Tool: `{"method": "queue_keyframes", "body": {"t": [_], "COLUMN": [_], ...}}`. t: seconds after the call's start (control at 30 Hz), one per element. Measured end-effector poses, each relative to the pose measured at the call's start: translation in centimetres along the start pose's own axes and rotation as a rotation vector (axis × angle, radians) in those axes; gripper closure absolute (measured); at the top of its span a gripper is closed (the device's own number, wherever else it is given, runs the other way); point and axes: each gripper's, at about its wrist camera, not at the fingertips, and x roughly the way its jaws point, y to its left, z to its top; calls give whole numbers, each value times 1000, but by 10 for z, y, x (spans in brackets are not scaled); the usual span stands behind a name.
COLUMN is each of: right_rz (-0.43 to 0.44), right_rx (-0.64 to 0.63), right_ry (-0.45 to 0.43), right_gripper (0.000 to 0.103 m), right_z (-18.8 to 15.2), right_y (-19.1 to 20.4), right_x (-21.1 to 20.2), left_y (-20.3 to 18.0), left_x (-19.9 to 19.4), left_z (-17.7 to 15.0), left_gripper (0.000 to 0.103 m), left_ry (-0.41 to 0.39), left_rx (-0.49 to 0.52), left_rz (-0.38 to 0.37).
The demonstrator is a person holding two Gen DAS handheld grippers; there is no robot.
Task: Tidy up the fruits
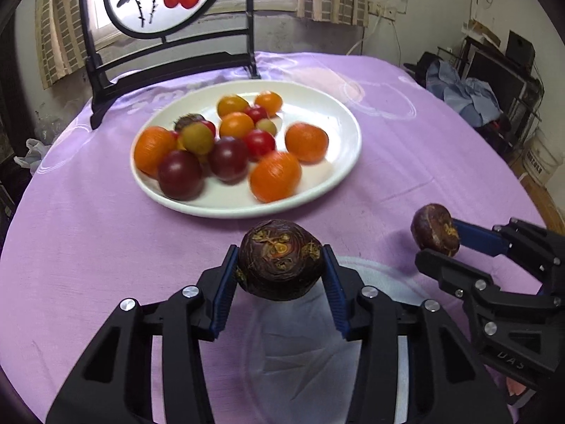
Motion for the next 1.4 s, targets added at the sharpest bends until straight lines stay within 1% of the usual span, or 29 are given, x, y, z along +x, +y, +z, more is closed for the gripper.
{"method": "queue_keyframes", "body": {"t": [0.13,0.27,0.37,0.47,0.57,0.77,0.97,1.0,1.03,1.07,1.1,1.17,1.23,1.3,1.4], "right_rz": [15,10,14,4,-6,-5,5,10,17,28,28,17,25,23,15], "right_rx": [1,-53,-58,-69,-79,-96,-85,-81,-77,-75,-74,-77,-73,-66,-55], "right_ry": [-39,-76,-71,-73,-64,-45,-23,-20,-19,-23,-32,-50,-51,-53,-43], "right_gripper": [62,62,62,62,62,62,61,61,59,55,49,49,48,48,40], "right_z": [14,41,65,87,101,113,114,114,113,113,112,109,104,98,83], "right_y": [4,14,16,19,23,31,37,37,37,37,36,36,33,29,22], "right_x": [-7,-2,13,30,46,71,89,90,91,89,86,79,71,61,47], "left_y": [14,27,36,45,54,66,70,70,70,70,70,69,67,67,64], "left_x": [-15,-20,-10,5,19,35,44,44,44,43,39,31,24,17,6], "left_z": [17,41,57,71,81,92,96,96,97,97,97,95,94,88,74], "left_gripper": [58,58,58,58,58,58,58,57,52,35,23,22,22,18,12], "left_ry": [-42,-69,-68,-61,-45,-37,-35,-32,-29,-31,-48,-83,-84,-83,-86], "left_rx": [-19,-60,-94,-123,-156,-188,-214,-220,-231,-239,-246,-242,-236,-245,-247], "left_rz": [27,29,43,80,97,120,122,120,118,117,125,144,135,125,113]}}
